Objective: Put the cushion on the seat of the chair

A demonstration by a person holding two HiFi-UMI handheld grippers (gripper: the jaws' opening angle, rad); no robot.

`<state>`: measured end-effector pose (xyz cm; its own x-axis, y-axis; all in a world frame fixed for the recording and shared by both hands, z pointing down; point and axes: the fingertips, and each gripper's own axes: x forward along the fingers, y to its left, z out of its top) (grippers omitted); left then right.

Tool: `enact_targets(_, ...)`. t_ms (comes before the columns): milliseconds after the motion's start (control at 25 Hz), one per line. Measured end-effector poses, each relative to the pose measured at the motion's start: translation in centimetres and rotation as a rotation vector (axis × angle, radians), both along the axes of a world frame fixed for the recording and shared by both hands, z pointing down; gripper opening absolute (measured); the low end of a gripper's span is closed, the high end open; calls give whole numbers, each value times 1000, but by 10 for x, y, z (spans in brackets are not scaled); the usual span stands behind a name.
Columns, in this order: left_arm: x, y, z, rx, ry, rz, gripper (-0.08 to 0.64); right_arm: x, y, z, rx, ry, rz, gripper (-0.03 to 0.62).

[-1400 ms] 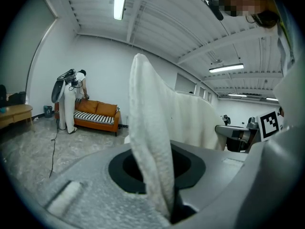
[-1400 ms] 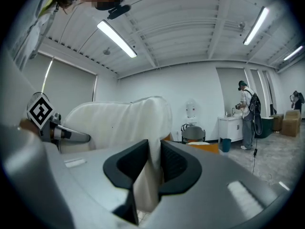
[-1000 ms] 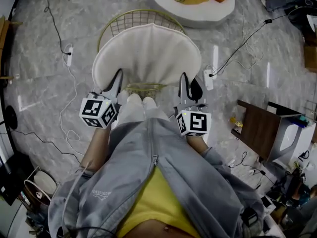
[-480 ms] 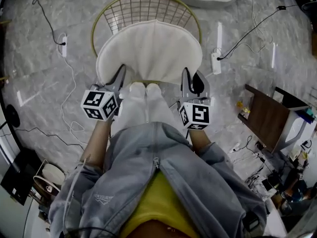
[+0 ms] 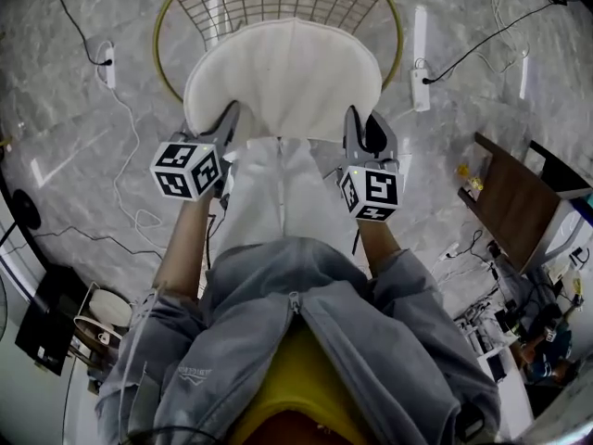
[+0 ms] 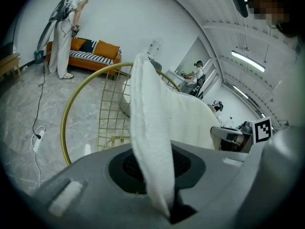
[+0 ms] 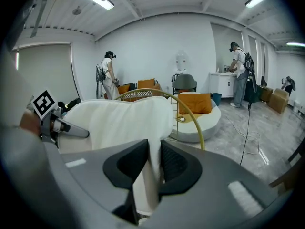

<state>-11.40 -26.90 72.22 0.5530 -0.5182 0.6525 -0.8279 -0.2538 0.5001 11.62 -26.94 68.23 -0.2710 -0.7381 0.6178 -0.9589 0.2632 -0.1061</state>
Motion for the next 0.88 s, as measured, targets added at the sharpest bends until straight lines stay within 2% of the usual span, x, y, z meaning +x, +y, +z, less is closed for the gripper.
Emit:
enact_targets(560,1,-12,143,-217,45,42,74,5,-14,142,-165,22,-5,74)
enact_targets(880,5,-8,181,-289,53,27,74,10,-17,181,-240,50,3,78)
